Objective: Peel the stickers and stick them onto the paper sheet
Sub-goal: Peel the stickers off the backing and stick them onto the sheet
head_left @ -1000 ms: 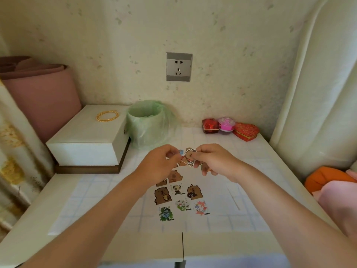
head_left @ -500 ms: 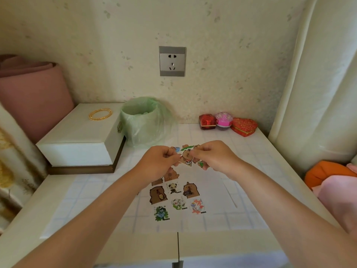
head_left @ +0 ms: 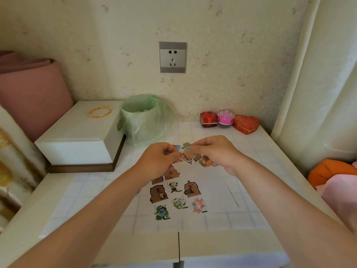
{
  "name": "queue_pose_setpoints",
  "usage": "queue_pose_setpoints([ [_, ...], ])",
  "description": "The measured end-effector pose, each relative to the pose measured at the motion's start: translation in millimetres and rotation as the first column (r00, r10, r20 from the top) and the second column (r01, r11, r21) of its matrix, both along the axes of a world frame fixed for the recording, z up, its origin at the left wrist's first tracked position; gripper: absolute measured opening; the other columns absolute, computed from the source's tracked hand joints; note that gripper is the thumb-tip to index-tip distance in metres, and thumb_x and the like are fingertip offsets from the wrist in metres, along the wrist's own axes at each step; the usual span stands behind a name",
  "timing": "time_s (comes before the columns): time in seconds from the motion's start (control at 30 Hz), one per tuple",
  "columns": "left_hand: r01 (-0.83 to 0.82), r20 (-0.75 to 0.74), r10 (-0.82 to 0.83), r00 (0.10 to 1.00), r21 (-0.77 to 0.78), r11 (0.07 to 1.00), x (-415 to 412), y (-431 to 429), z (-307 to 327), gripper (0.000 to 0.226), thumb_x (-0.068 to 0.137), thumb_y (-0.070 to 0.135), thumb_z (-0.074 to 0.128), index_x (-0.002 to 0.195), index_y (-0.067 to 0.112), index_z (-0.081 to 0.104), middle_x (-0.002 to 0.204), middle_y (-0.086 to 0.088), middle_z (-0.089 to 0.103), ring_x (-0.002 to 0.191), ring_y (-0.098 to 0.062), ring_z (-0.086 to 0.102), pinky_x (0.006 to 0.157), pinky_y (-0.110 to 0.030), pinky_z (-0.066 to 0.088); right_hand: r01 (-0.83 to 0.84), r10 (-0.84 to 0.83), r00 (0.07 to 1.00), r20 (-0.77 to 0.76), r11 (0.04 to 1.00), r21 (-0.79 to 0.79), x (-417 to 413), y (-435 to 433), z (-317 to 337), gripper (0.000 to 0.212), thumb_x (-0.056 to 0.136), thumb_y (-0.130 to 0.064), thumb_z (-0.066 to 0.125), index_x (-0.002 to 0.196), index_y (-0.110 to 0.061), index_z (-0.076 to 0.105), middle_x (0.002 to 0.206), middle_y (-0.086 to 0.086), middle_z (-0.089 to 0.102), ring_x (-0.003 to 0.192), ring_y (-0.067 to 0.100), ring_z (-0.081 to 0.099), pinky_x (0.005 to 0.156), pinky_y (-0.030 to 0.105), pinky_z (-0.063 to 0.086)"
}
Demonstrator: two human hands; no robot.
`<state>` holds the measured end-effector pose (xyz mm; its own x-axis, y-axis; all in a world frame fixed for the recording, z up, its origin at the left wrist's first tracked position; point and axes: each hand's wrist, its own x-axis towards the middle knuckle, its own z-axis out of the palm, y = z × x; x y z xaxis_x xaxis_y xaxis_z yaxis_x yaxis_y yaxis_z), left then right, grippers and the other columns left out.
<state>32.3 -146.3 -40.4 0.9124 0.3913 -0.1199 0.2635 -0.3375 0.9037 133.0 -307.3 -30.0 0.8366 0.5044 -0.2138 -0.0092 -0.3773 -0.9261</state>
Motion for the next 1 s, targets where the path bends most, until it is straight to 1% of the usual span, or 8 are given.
queue_pose_setpoints([
  [0.17, -0.016, -0.006, 0.016, 1.000, -0.057, 0.998, 1, -2, -1, 0.009, 0.095, 0.016, 0.063, 0.090, 0.013, 0.070, 0.084, -0.003, 0.074, 0.059, -0.014, 0.060, 0.060, -0.026, 0.053, 0.034, -0.034, 0.999, -0.040, 0.999, 0.004, 4, 0, -4, 0.014, 0.087, -0.018, 0.076, 0.098, -0.010, 0.075, 0.080, 0.011, 0.072, 0.050, 0.013, 0.050, 0.043, 0.022, 0.027],
  [0.3, 0.007, 0.003, -0.007, 1.000, -0.020, 1.000, 3, 1, -5, 0.014, 0.094, 0.011, 0.065, 0.107, 0.015, 0.068, 0.088, -0.006, 0.075, 0.058, -0.013, 0.061, 0.056, -0.024, 0.053, 0.059, -0.059, 0.998, 0.002, 0.997, -0.049, 11, -3, -8, 0.012, 0.090, -0.017, 0.073, 0.099, -0.010, 0.075, 0.086, 0.014, 0.073, 0.050, 0.012, 0.050, 0.042, 0.020, 0.026],
  [0.4, 0.053, -0.001, -0.054, 0.999, 0.244, 0.968, 3, 9, -13, 0.029, 0.094, 0.018, 0.065, 0.121, 0.027, 0.061, 0.091, 0.006, 0.073, 0.071, -0.007, 0.063, 0.061, -0.020, 0.047, 0.108, -0.107, 0.994, 0.023, 0.990, -0.089, 15, -5, -11, 0.011, 0.091, -0.016, 0.071, 0.100, -0.011, 0.075, 0.079, 0.007, 0.071, 0.050, 0.013, 0.051, 0.041, 0.020, 0.026],
  [0.47, 0.105, -0.042, -0.096, 0.994, 0.455, 0.885, 2, 16, -18, 0.033, 0.095, 0.025, 0.063, 0.126, 0.033, 0.059, 0.106, 0.016, 0.067, 0.098, -0.009, 0.060, 0.078, -0.027, 0.050, 0.103, -0.100, 0.994, 0.034, 0.988, -0.113, 16, -7, -12, 0.008, 0.092, -0.016, 0.070, 0.098, -0.013, 0.074, 0.076, 0.005, 0.070, 0.051, 0.013, 0.052, 0.043, 0.022, 0.026],
  [0.57, 0.282, -0.220, -0.181, 0.959, 0.635, 0.719, -2, 22, -18, 0.036, 0.089, 0.047, 0.065, 0.121, 0.031, 0.059, 0.126, 0.010, 0.053, 0.125, -0.018, 0.043, 0.099, -0.039, 0.044, 0.012, -0.004, 0.999, 0.051, 0.986, -0.168, 16, -6, -14, 0.006, 0.093, -0.017, 0.068, 0.097, -0.015, 0.072, 0.074, 0.004, 0.067, 0.053, 0.012, 0.050, 0.046, 0.023, 0.027],
  [0.63, 0.411, -0.355, -0.226, 0.907, 0.633, 0.656, -4, 23, -20, 0.054, 0.081, 0.062, 0.067, 0.124, 0.032, 0.054, 0.138, 0.007, 0.045, 0.135, -0.022, 0.032, 0.106, -0.045, 0.038, -0.052, 0.073, 0.994, 0.085, 0.973, -0.223, 14, -3, -16, 0.008, 0.094, -0.018, 0.067, 0.098, -0.014, 0.072, 0.077, 0.004, 0.066, 0.054, 0.013, 0.051, 0.045, 0.022, 0.029],
  [0.73, 0.516, -0.461, -0.261, 0.848, 0.612, 0.599, -6, 28, -29, 0.096, 0.075, 0.074, 0.065, 0.153, 0.033, 0.028, 0.162, 0.011, 0.018, 0.150, -0.018, 0.010, 0.119, -0.047, 0.022, -0.123, 0.178, 0.970, 0.166, 0.947, -0.296, 12, 4, -20, 0.009, 0.095, -0.015, 0.065, 0.095, -0.012, 0.073, 0.070, 0.003, 0.063, 0.055, 0.012, 0.050, 0.040, 0.014, 0.032],
  [1.0, 0.557, -0.477, -0.298, 0.826, 0.613, 0.561, -10, 36, -28, 0.102, 0.074, 0.073, 0.066, 0.156, 0.034, 0.019, 0.164, 0.013, 0.010, 0.151, -0.014, 0.005, 0.121, -0.046, 0.019, -0.166, 0.233, 0.956, 0.178, 0.930, -0.328, 9, 28, -25, 0.011, 0.094, -0.016, 0.068, 0.095, -0.011, 0.077, 0.063, -0.012, 0.061, 0.054, 0.004, 0.050, 0.052, 0.019, 0.039],
])
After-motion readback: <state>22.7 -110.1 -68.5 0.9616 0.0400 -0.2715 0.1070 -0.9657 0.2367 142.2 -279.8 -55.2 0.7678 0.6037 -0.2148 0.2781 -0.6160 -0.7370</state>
